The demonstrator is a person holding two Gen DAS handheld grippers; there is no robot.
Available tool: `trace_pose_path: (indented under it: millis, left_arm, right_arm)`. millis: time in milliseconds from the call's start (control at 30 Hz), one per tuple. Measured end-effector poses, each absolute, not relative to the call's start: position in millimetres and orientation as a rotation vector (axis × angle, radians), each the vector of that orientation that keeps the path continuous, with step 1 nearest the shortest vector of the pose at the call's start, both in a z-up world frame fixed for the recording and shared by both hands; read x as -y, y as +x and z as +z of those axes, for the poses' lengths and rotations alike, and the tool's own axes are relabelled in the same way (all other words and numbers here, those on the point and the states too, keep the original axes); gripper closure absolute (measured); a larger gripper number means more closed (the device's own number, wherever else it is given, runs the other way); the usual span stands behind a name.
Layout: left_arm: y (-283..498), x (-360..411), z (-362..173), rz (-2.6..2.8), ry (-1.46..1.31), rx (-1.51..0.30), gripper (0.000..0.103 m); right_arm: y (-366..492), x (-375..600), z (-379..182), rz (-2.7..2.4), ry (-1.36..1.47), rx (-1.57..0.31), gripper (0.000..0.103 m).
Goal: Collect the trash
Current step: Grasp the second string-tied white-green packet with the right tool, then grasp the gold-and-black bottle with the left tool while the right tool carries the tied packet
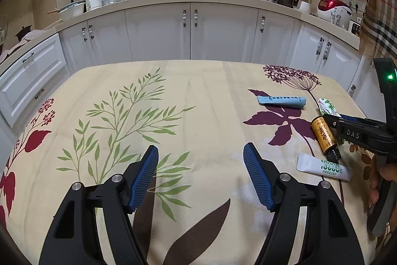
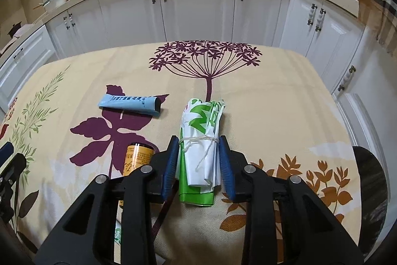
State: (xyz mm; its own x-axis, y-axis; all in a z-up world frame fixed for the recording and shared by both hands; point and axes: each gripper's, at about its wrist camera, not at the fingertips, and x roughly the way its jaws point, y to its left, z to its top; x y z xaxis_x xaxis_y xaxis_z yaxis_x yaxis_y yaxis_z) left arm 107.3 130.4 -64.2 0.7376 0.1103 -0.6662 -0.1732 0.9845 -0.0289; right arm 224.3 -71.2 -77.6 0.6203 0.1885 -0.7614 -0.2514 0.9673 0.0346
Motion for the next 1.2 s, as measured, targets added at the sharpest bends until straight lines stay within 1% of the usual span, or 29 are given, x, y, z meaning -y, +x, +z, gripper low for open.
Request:
trace_pose_path:
  millis: [267, 533, 933, 1200]
  left_arm:
    - [111, -121, -64, 0.139, -0.082, -0.727, 0.034]
    - [116, -99, -63, 0.101, -0.061, -0.730, 0.034]
    - [130, -41, -56, -0.009, -0.026, -0.732, 0.034]
    - [156, 1, -58, -0.063, 0.018, -0.758, 0.034]
  right_arm:
    - [216, 82, -75, 0.239, -0.063, -0.851, 0.073]
    - [201, 113, -70, 0.193, -0.037, -0.829, 0.073]
    - [175, 181, -63, 0.087, 0.012, -0.794, 0.073]
    - [164, 229, -64, 0.030, 0.067, -0.782, 0.073]
